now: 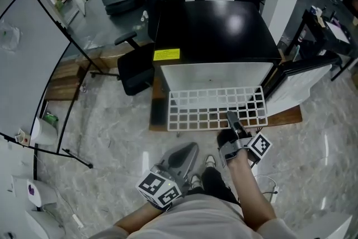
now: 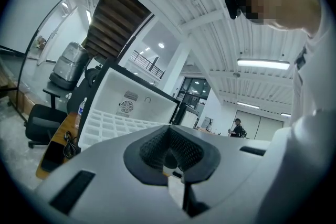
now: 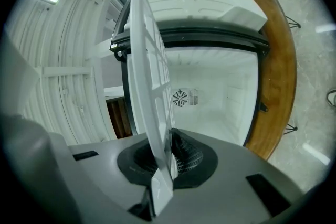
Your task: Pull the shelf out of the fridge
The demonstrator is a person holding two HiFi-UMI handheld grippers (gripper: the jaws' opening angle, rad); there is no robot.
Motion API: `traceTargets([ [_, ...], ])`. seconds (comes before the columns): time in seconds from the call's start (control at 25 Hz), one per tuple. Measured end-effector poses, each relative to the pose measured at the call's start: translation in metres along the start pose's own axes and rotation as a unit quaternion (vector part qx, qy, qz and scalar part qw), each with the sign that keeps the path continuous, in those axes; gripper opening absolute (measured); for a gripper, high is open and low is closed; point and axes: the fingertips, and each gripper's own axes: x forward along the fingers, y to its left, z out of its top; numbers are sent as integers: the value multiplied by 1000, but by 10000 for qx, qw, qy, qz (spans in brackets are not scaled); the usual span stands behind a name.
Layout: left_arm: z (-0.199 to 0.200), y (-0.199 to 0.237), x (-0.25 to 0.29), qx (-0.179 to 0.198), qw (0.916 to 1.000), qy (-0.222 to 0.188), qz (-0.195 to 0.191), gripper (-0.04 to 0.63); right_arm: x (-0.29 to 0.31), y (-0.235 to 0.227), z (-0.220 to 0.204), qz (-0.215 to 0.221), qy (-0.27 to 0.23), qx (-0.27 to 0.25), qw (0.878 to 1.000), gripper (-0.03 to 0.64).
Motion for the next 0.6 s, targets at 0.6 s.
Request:
traceTargets([
  [0.6, -22, -48, -14, -25, 9991, 91, -409, 6, -87, 11, -24, -47, -53, 407, 9991, 44],
])
